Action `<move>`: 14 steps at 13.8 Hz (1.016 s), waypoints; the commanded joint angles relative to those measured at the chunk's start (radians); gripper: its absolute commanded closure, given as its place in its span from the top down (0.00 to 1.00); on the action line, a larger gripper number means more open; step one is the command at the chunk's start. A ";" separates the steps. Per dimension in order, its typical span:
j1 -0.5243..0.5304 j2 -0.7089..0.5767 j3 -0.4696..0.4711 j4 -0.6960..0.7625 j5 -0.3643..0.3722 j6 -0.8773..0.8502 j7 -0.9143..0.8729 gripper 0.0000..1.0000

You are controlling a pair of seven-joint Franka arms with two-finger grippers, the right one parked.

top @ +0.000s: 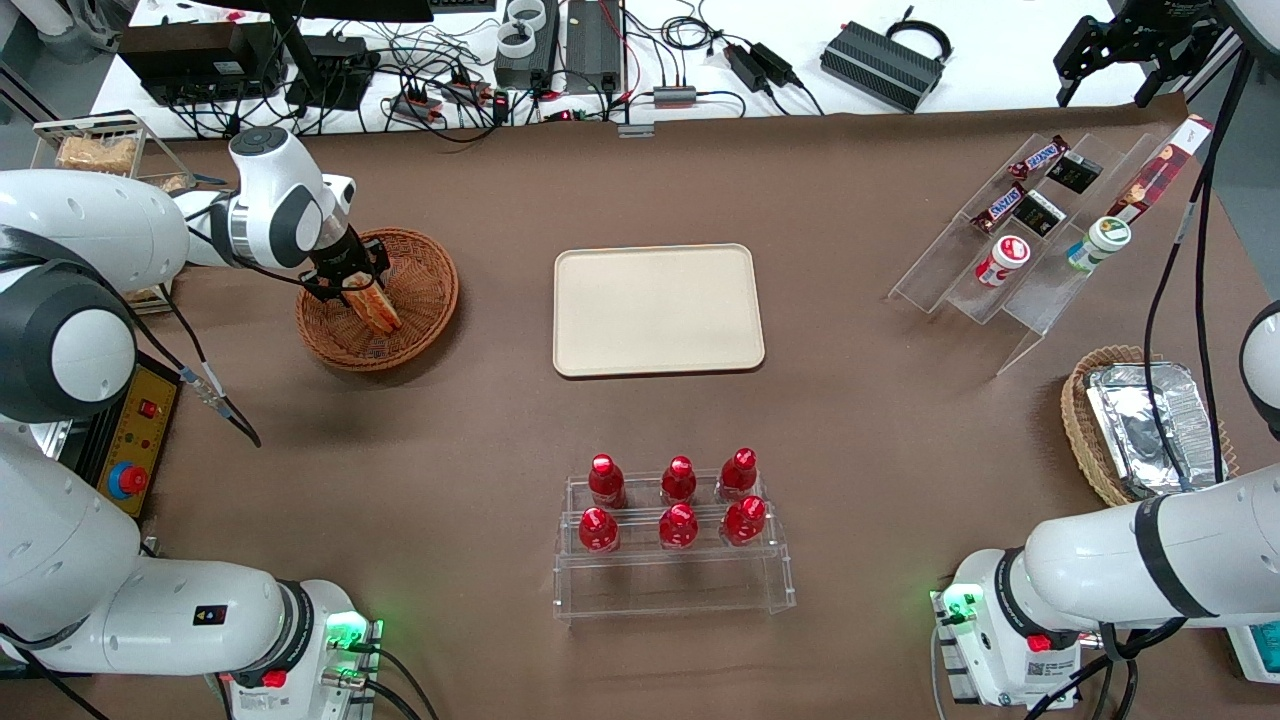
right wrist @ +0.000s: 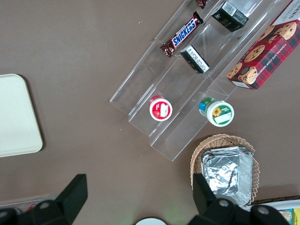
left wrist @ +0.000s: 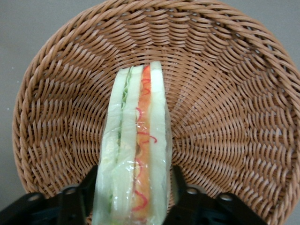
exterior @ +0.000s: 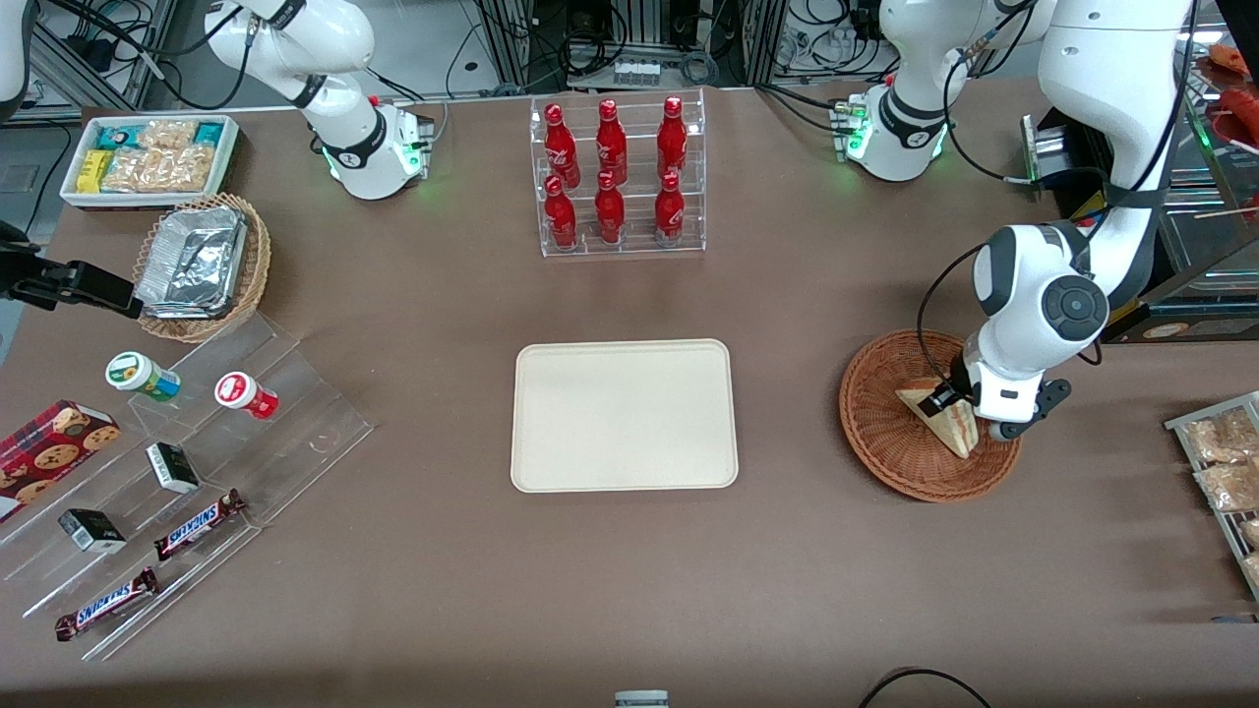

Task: Place sandwich from basket to tray
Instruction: 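Lower the left gripper and close it on the wrapped sandwich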

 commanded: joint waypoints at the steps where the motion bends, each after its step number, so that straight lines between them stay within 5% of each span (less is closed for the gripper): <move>1: 0.001 -0.011 0.000 -0.010 0.000 0.009 -0.021 0.00; 5: 0.003 -0.034 0.009 0.018 0.013 -0.034 -0.001 0.00; 9: -0.019 -0.071 -0.003 0.188 0.056 -0.322 0.027 0.00; 14: -0.158 -0.068 -0.063 0.341 0.068 -0.464 0.100 0.00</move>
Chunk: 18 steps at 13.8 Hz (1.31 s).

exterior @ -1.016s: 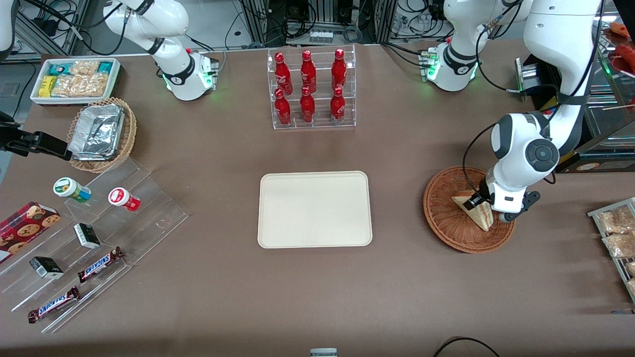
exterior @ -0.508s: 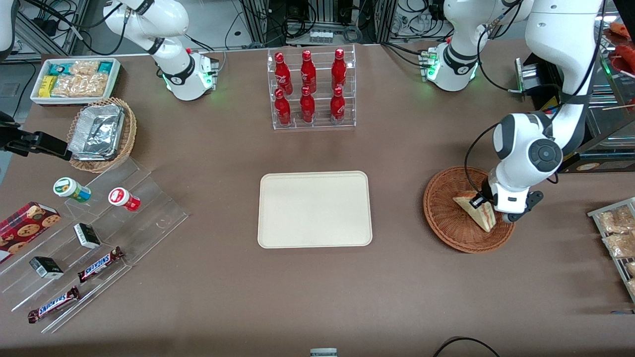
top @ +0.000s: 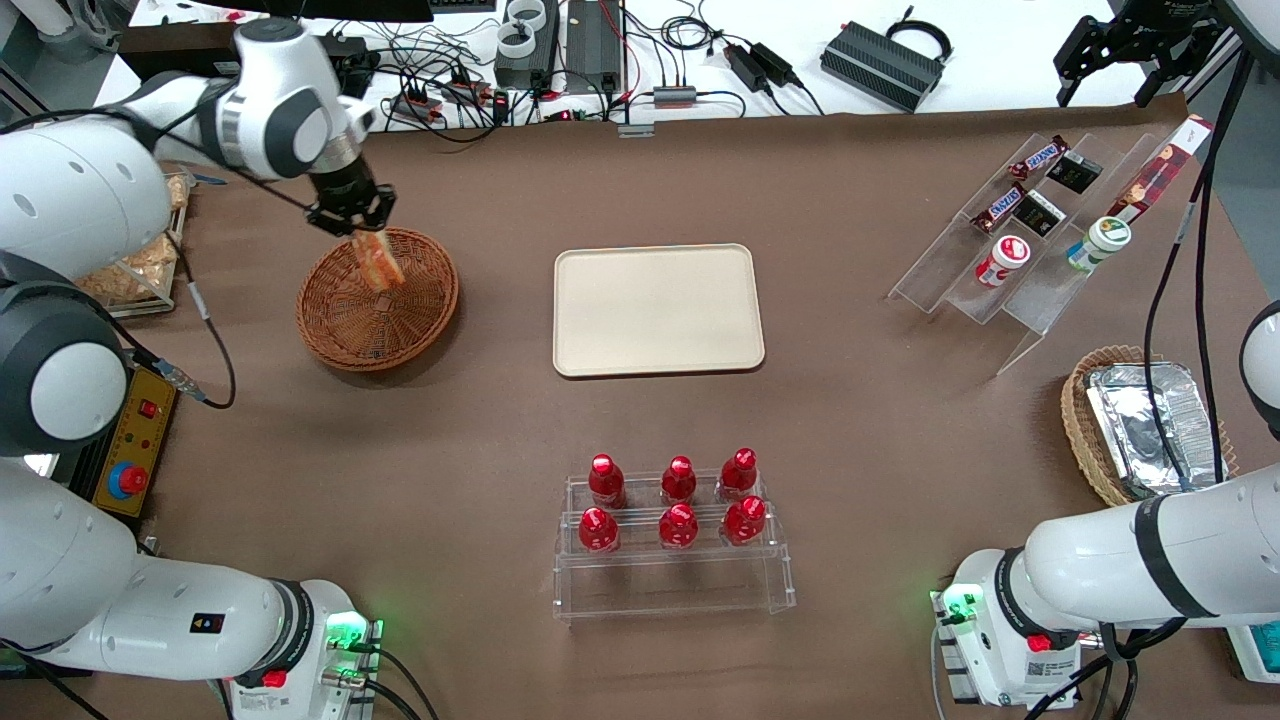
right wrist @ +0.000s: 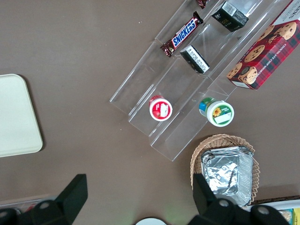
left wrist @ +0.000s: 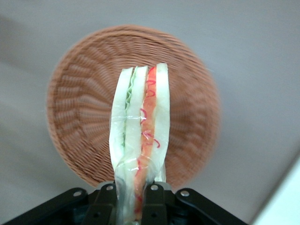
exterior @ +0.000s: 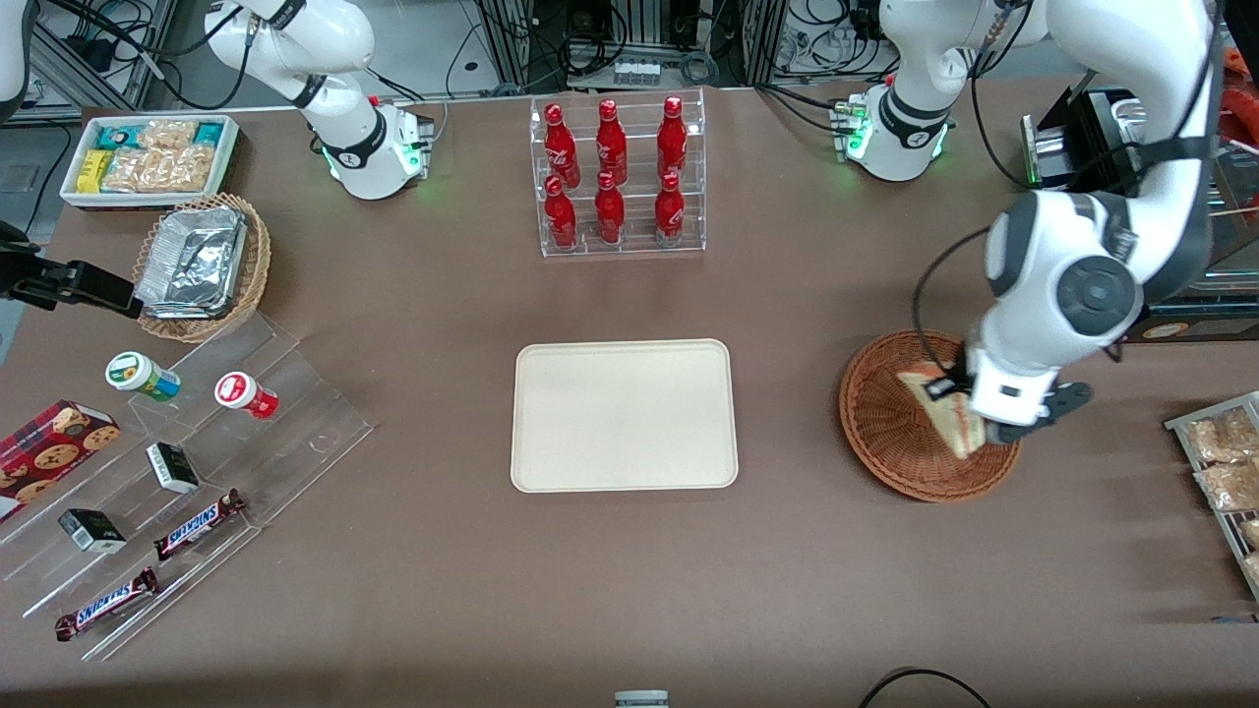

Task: Place sandwich from basket to tray
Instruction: 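Lift the sandwich and carry it over the cream tray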

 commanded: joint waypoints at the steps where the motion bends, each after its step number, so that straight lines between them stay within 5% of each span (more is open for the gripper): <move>1: -0.072 0.014 -0.033 0.059 0.018 -0.030 0.031 0.00; 11: -0.414 0.325 -0.061 0.369 -0.031 -0.026 -0.008 0.00; 18: -0.504 0.559 -0.059 0.572 -0.019 -0.004 -0.104 0.00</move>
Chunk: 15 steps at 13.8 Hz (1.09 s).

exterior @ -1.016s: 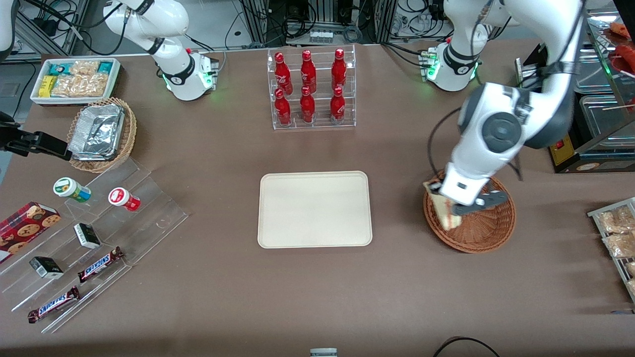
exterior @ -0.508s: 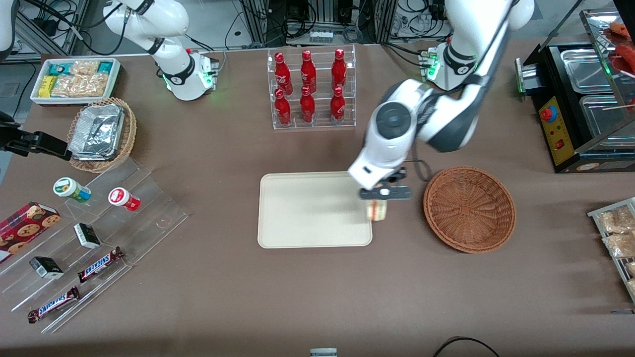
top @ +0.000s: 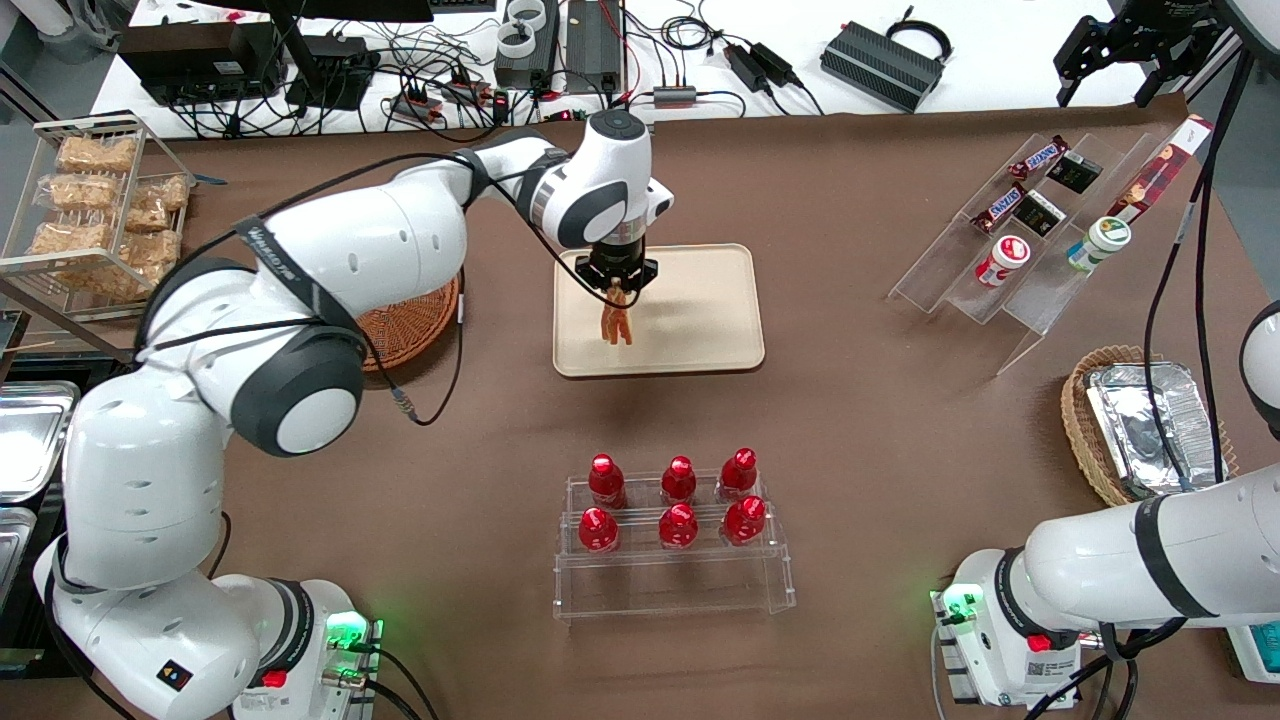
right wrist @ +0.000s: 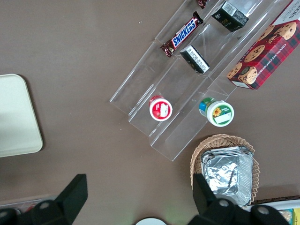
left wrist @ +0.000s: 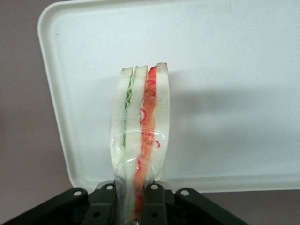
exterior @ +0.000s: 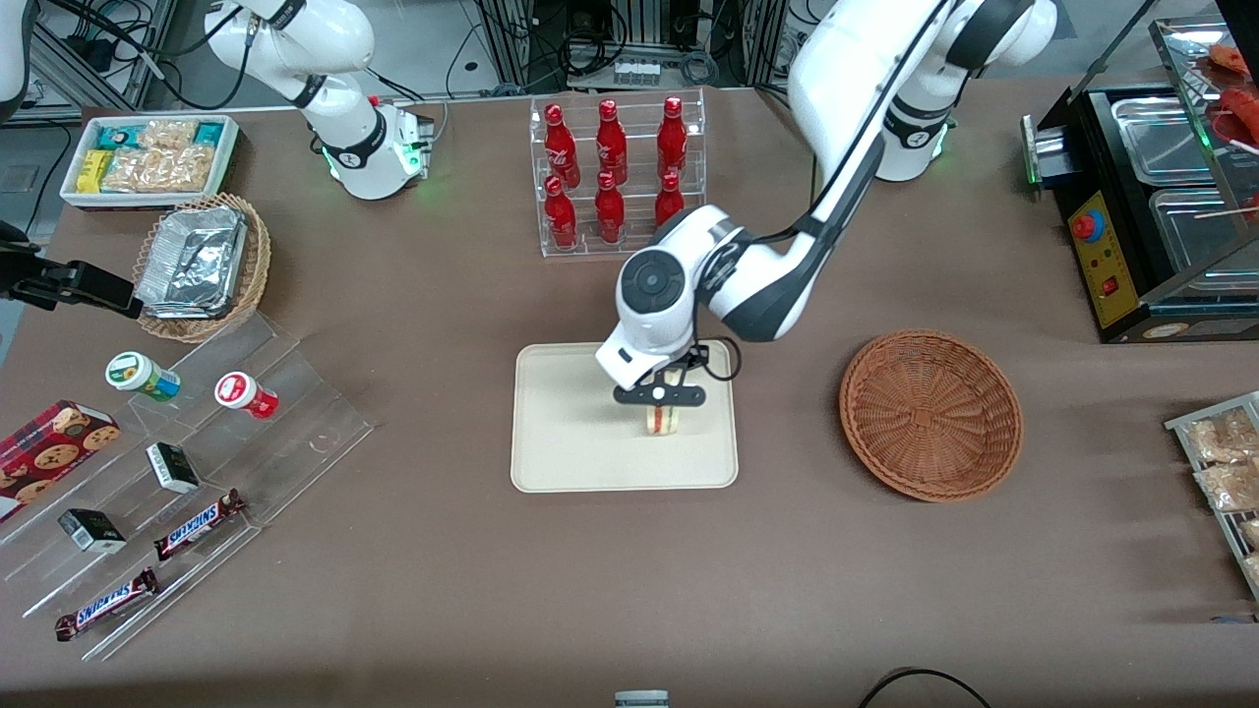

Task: Place sandwich from basket to tray
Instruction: 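Lift the sandwich and carry it over the cream tray, then lower the sandwich onto the tray and open the left gripper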

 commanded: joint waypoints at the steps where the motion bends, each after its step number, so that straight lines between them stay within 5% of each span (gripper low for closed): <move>1: -0.019 0.068 0.013 0.086 0.000 0.007 -0.016 0.00; 10: -0.020 0.136 0.021 0.111 0.020 0.083 -0.015 0.00; 11: -0.020 0.136 0.021 0.111 0.034 0.083 -0.016 0.07; 13: -0.020 0.134 0.021 0.111 0.036 0.083 -0.017 0.65; 14: -0.022 0.134 0.021 0.111 0.037 0.083 -0.017 0.89; 15: -0.022 0.133 0.021 0.111 0.037 0.083 -0.018 1.00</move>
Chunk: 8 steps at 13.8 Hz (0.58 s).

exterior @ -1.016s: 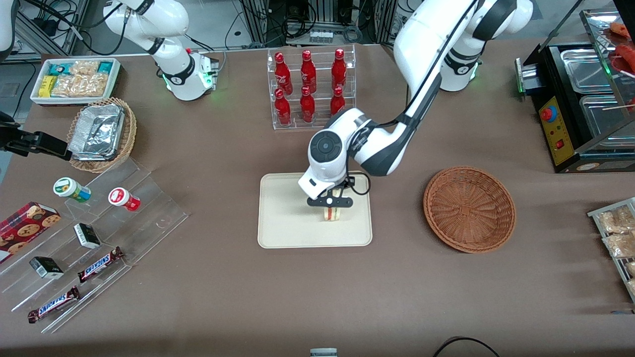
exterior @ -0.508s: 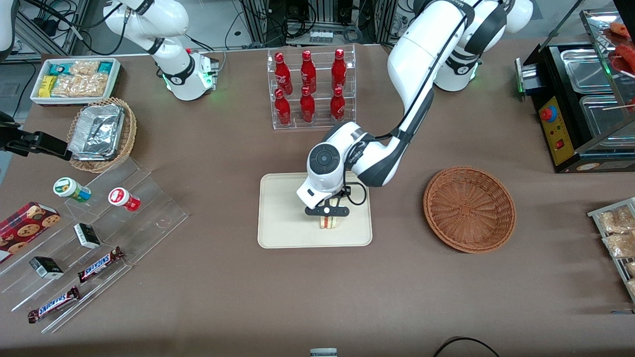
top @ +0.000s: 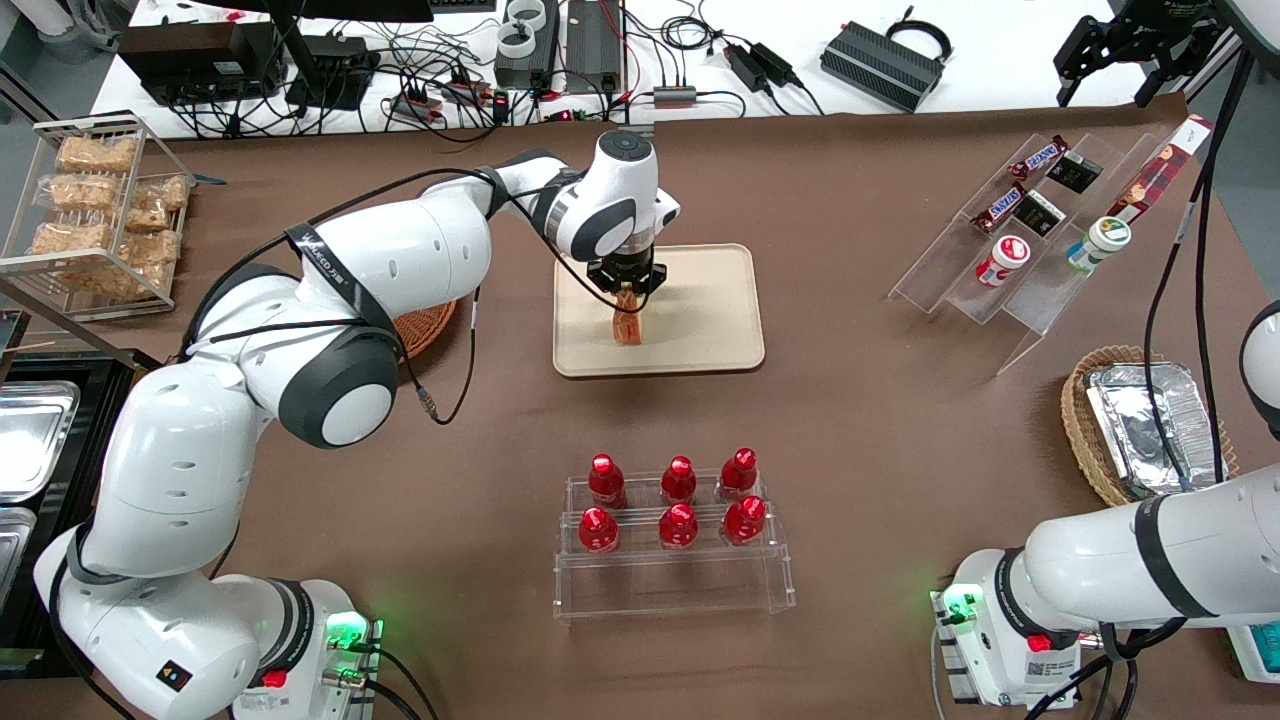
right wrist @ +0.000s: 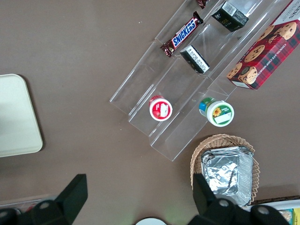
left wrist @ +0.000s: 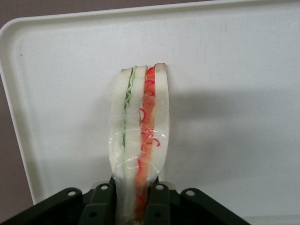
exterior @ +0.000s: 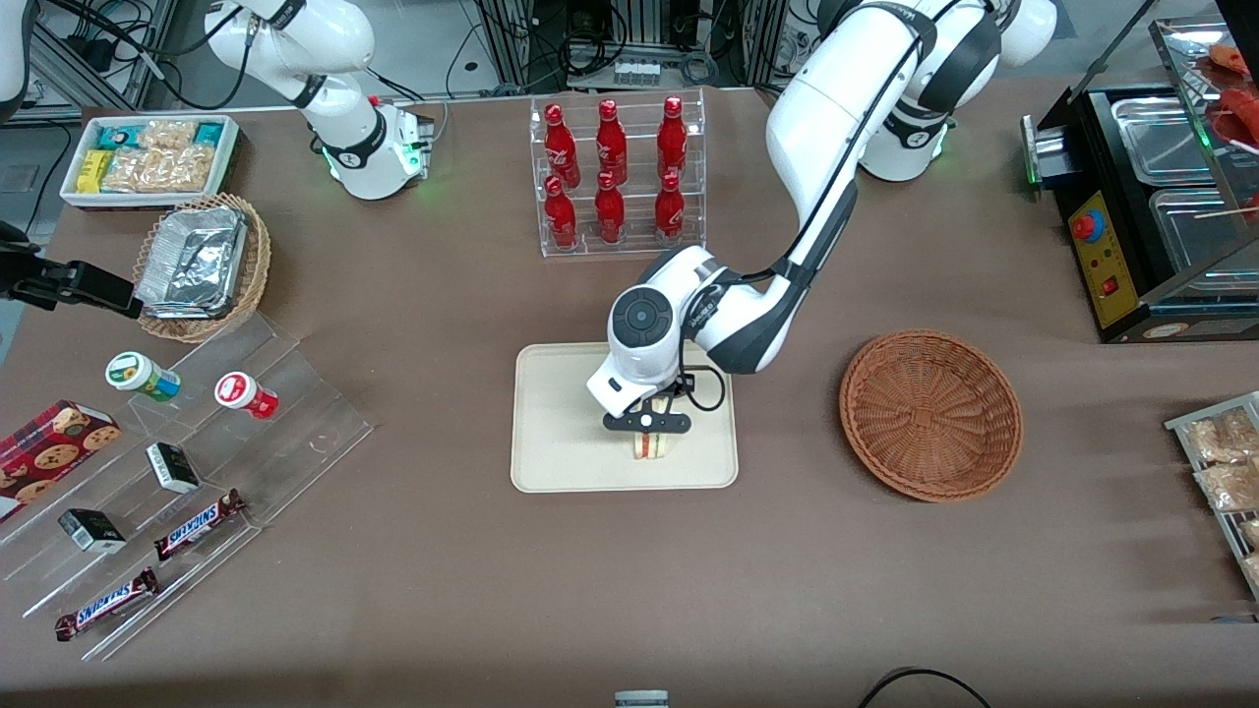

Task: Place sandwich from basket to tray
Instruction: 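Lower the sandwich onto the tray and open the left gripper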

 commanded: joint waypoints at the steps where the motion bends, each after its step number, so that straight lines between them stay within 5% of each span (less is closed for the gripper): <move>1: -0.019 0.019 0.015 0.037 0.018 -0.002 -0.018 1.00; 8: -0.011 -0.050 0.018 0.035 0.035 -0.037 -0.020 1.00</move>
